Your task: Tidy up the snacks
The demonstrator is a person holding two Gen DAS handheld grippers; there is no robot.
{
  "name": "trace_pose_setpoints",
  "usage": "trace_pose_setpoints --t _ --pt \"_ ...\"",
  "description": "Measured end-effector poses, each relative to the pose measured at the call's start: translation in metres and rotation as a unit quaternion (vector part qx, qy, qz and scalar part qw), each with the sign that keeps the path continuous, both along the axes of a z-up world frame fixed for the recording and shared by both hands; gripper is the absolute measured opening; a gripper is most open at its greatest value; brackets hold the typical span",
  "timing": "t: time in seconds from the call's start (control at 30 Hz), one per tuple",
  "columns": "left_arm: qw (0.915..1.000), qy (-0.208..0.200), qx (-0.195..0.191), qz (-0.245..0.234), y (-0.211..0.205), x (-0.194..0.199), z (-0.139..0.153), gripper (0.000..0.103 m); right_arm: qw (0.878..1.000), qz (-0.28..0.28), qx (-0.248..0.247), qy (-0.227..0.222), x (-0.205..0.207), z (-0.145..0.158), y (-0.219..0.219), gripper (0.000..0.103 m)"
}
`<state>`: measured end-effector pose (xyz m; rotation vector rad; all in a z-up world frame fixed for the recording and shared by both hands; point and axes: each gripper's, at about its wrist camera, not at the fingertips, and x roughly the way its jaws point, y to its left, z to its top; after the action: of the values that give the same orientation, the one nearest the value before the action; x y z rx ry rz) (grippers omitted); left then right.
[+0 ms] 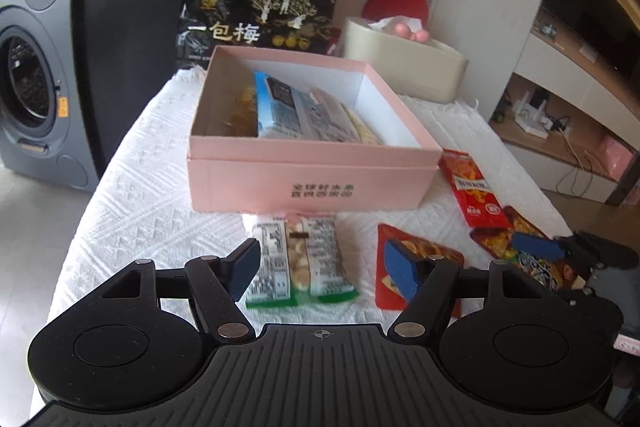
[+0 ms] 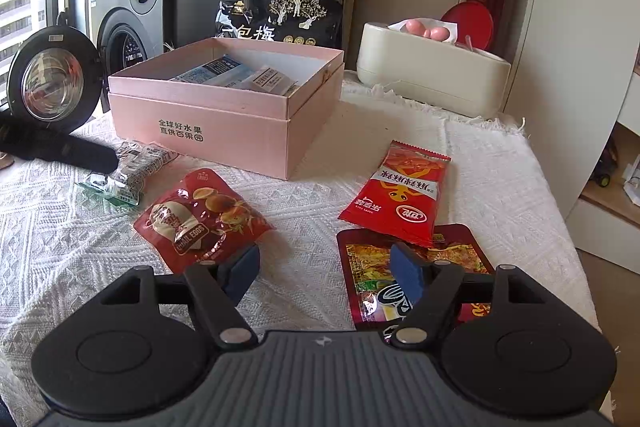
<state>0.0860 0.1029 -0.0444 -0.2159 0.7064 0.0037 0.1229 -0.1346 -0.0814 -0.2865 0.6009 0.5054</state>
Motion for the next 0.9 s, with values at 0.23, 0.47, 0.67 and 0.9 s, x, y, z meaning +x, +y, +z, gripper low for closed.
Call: trace_pose_setpoints --t 0.23,0.47,0.67,0.9 --pt "0.9968 0.047 0.065 0.006 -0.006 0.032 -0.029 0.073 1.0 -0.002 -0.002 -0.001 -0.001 0.0 0.001 0.074" --pt "0.9981 0.037 0.049 -0.001 0.001 0.02 -0.027 0.068 1.0 0.002 0.005 0.0 -0.002 0.002 -0.001 0.076" --pt "0.9989 0.037 0.027 0.0 0.011 -0.015 -0.025 0.068 0.999 -0.007 0.047 0.014 0.013 0.017 -0.01 0.076" --pt "0.9995 0.023 -0.017 0.009 0.024 -0.04 -0.027 0.068 0.999 0.007 -0.032 0.011 0.047 0.023 0.024 0.055"
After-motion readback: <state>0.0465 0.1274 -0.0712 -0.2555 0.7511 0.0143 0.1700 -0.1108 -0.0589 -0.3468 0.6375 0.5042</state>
